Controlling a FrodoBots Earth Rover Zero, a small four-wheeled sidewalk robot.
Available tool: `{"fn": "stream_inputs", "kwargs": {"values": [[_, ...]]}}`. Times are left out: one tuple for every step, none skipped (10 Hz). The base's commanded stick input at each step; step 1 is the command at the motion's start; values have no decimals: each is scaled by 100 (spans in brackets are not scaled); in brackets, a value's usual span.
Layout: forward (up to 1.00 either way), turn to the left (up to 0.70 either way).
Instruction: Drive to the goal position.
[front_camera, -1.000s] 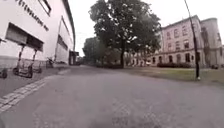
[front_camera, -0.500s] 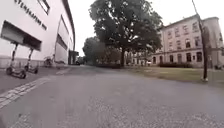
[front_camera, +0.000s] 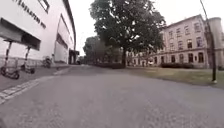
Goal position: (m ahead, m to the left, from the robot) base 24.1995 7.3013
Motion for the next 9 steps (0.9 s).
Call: {"fn": "stream_inputs", "kwargs": {"values": [[70,0],[70,0],[70,0],[70,0],[70,0],[70,0],[70,0],[70,0],[70,0]]}}
